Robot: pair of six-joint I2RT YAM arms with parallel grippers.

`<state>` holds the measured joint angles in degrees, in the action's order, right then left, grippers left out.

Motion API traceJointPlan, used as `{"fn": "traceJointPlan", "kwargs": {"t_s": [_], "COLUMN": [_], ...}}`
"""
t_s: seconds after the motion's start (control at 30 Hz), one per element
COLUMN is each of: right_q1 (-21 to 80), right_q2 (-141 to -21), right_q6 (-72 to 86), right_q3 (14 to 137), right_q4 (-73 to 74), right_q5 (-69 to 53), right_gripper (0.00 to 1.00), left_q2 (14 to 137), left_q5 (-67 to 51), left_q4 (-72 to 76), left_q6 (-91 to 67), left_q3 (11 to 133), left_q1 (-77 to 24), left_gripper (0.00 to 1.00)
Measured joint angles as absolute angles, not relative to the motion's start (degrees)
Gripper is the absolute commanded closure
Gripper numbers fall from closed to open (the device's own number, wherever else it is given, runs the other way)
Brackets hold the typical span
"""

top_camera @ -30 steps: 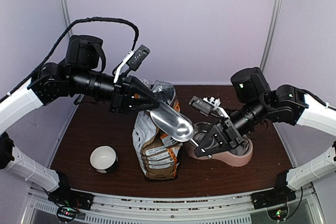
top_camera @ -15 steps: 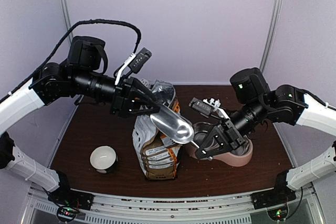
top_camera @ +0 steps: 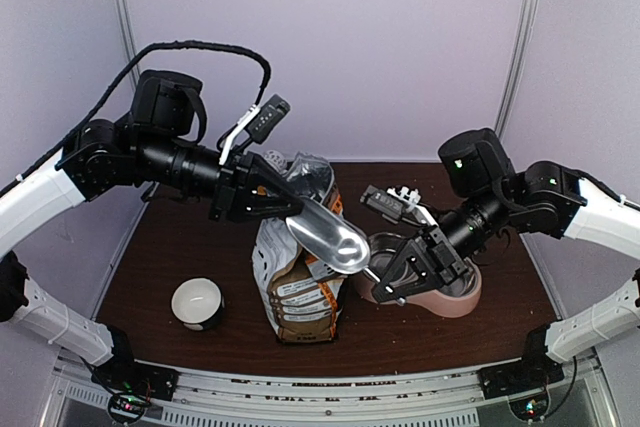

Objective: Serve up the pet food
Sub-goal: Pass from the right arm to the left

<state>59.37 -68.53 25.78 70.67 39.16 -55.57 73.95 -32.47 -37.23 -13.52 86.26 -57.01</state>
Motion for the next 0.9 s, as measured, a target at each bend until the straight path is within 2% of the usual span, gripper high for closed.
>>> {"fn": "traceJointPlan", "kwargs": {"t_s": [0.13,0.23,0.33,0.57,0.63,0.8,0.9], "right_q1": [59.4,59.4,59.4,59.4,59.1,57.4,55.0], "right_q2": [-68.5,-68.6,-68.6,-68.9,-68.9,-68.7,-67.6], "right_q6": [25.8,25.8,25.8,25.7,25.4,23.8,23.2], "right_q3": [70.7,70.7,70.7,70.9,70.9,70.9,70.8], "right_q4": [39.2,39.1,39.0,39.2,39.7,40.4,40.1], "right_q5": [-55.7,-55.7,-55.7,-55.7,-55.5,-54.7,-52.8], "right_gripper": [1.0,1.0,1.0,0.98,0.89,0.57,0.44], "left_q2": [74.0,74.1,74.4,74.5,74.4,72.9,71.6], "left_q5": [-32.5,-32.6,-33.1,-33.8,-33.9,-33.2,-31.7], "left_q4": [-37.5,-37.5,-37.6,-37.3,-36.9,-34.2,-33.0], "left_q6": [-13.5,-13.5,-13.3,-13.1,-13.2,-15.0,-16.9], "left_q3": [86.3,86.3,86.2,86.0,85.5,82.6,80.9], "left_q1": [-57.0,-57.0,-57.1,-57.1,-57.1,-57.1,-56.9], "left_gripper": [0.76,0.9,0.99,1.0,1.0,1.0,1.0]}}
